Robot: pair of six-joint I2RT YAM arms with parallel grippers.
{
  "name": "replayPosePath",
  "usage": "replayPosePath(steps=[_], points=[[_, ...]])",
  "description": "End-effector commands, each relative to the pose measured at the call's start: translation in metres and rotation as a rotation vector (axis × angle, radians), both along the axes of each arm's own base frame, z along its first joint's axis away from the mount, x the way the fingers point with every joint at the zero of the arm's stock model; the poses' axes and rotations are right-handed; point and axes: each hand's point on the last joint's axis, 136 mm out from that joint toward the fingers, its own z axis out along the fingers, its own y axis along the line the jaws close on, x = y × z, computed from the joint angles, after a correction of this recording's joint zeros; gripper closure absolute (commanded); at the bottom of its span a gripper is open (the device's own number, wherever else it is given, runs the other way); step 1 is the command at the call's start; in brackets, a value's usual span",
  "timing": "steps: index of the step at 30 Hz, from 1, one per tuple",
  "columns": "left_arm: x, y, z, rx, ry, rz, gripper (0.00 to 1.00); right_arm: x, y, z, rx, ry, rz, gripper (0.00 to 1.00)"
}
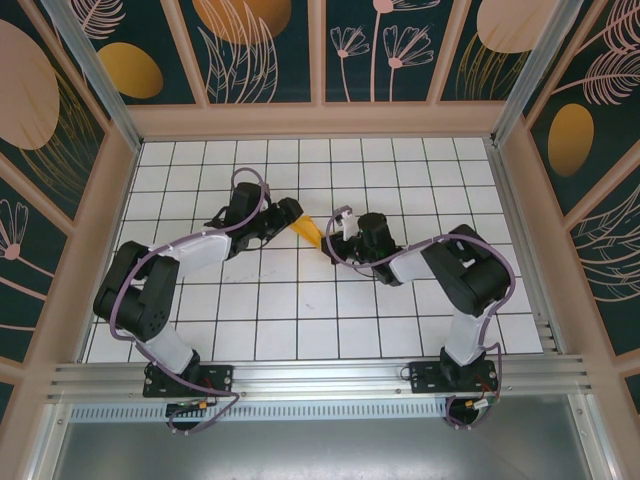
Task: Fold a paper plane with a square sheet of paper (pick it up from the middle)
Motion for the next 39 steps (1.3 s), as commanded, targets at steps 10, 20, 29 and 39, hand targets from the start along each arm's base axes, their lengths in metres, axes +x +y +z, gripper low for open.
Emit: replayPosePath(steps=[10,20,29,39], points=[[-0.002,-0.023,-0.001,-0.042,-0.073,-0.112,0.43,0.003,-0.006,-0.001,0.178,0.228,-0.052,1.0],[-0.004,-0.04,-0.023,-0.027,-0.043,-0.172,0.55,0.009,-0.02,-0.018,0.196,0.344,-0.116,1.0],[-0.004,-0.047,-0.03,-0.03,-0.034,-0.197,0.56,0.007,-0.026,-0.026,0.208,0.403,-0.147,1.0],[-0.005,-0.048,-0.035,-0.029,-0.024,-0.204,0.57,0.007,-0.025,-0.035,0.204,0.454,-0.15,1.0]])
